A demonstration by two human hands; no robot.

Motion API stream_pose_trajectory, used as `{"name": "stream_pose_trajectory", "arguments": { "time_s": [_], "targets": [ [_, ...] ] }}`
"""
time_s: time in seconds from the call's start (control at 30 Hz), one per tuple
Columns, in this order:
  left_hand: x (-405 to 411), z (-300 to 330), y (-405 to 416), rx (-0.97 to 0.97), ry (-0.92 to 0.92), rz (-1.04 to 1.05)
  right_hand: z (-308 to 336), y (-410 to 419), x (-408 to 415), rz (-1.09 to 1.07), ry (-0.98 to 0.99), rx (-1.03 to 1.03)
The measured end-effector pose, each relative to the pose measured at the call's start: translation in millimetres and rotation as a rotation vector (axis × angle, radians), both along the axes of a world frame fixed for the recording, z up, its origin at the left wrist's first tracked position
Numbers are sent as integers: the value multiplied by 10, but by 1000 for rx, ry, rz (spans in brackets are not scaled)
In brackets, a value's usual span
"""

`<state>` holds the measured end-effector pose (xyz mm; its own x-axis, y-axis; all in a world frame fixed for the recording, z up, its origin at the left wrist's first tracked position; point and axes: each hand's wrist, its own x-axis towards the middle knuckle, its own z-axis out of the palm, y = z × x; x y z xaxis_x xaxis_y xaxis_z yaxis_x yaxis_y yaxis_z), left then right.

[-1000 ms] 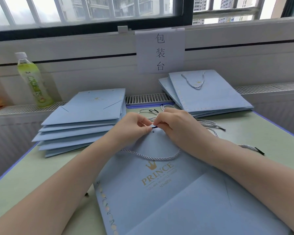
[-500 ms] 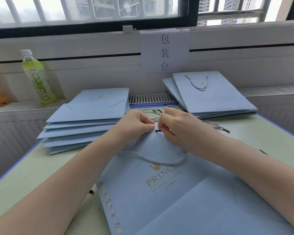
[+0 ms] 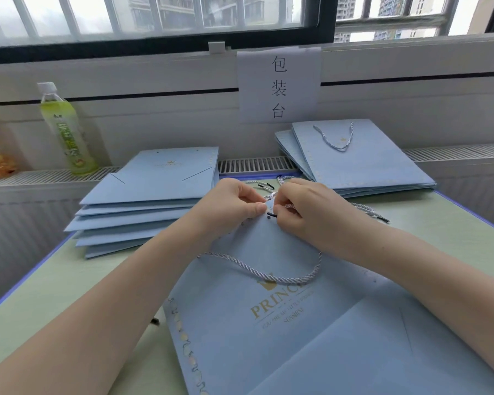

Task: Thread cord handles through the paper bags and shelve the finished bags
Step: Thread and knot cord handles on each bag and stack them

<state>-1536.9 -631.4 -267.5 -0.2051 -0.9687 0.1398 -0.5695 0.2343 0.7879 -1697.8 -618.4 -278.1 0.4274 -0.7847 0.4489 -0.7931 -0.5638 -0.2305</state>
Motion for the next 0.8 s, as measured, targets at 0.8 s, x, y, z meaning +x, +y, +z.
{"name": "stream_pose_trajectory", "arguments": {
  "time_s": [0.8],
  "targets": [
    [-39,-64,38,-135,-34,-147,39,-20,-53,-80,-125,239]
  ]
}}
